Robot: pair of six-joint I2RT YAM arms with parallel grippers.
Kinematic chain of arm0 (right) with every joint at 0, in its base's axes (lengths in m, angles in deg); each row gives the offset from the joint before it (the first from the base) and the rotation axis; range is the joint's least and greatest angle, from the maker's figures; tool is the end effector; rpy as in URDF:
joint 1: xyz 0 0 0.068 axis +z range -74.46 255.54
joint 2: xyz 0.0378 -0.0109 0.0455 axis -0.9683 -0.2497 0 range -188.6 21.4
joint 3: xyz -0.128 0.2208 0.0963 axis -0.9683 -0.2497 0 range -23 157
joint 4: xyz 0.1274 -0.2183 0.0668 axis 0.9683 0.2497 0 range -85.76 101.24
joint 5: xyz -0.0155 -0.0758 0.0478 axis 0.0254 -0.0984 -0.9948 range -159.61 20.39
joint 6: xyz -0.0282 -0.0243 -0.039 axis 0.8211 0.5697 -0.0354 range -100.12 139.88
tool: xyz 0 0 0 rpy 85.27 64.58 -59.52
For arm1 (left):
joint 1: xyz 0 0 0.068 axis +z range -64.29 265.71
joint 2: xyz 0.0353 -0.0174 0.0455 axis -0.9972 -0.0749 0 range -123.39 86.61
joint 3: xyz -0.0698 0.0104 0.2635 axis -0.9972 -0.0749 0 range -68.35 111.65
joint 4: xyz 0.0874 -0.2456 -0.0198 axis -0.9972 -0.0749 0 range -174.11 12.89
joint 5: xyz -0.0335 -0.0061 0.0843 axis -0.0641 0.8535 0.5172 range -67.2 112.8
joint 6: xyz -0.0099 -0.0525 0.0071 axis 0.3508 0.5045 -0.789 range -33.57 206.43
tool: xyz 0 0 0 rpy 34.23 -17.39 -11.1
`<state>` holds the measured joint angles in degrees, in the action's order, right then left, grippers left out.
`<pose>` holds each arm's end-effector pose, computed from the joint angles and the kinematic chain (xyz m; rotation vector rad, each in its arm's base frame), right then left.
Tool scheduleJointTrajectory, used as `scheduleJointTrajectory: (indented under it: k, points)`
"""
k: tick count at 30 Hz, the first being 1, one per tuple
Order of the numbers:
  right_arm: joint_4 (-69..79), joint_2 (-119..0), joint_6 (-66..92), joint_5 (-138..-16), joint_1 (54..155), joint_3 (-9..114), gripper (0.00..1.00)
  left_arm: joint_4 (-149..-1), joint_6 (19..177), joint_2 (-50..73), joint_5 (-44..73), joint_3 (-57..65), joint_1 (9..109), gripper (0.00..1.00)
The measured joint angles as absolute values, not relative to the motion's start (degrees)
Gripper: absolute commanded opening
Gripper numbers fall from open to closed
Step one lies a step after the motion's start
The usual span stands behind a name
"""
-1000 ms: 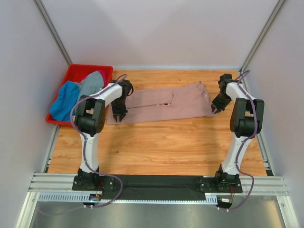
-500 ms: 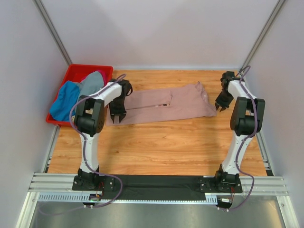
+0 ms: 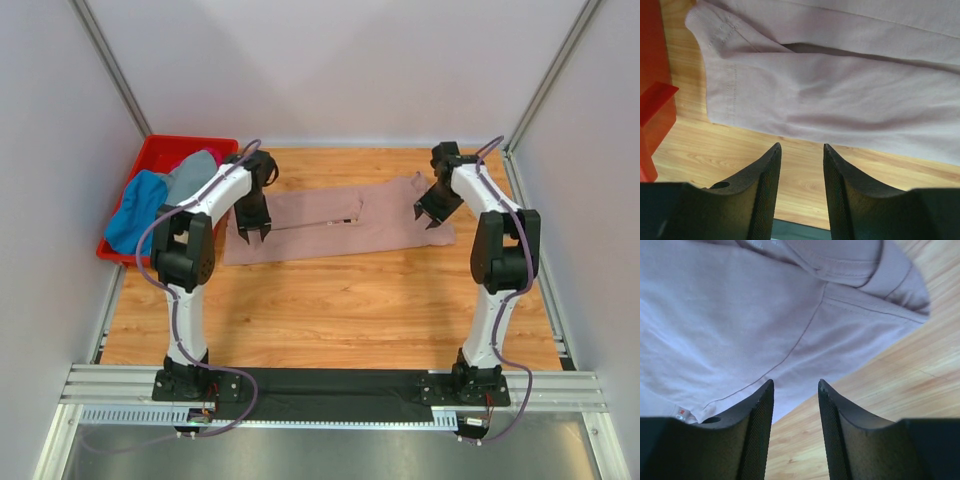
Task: Fold and stack the t-shirts
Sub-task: Fold the tshirt
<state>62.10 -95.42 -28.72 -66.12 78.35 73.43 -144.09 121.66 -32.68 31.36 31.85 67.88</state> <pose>0.4115 0.0180 0.2127 1.1483 2.6958 0.0503 0.3898 -0.1199 0.2114 -0.4630 2.9738 0.1554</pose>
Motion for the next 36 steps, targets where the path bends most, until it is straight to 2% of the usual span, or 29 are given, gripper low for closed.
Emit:
scheduleJointTrajectory:
  k: [4,13,21,26,31,36]
  points:
    - [60.86,-97.6,-29.6,-65.25,79.38,72.92,0.4,-144.44,121.66,-32.35,30.09,31.74,68.45,0.46]
    - [60.33,-103.26,-22.32,-60.29,73.06,74.72,0.38,-144.55,121.68,-26.23,28.65,32.23,69.13,0.44]
    - [60.55,-111.68,-14.03,-59.79,66.72,88.88,0.38,-143.92,119.01,-27.39,28.21,30.13,69.04,0.4]
    - [60.53,-117.97,-9.93,-62.85,65.52,100.31,0.38,-139.59,115.95,-30.12,22.27,27.0,68.43,0.35]
    - [60.42,-117.21,-8.24,-65.45,65.78,101.58,0.39,-135.74,115.03,-32.57,17.39,23.68,66.99,0.33]
    - [59.87,-110.69,-9.01,-68.38,65.93,94.93,0.43,-135.94,114.95,-36.13,16.65,23.74,66.64,0.32]
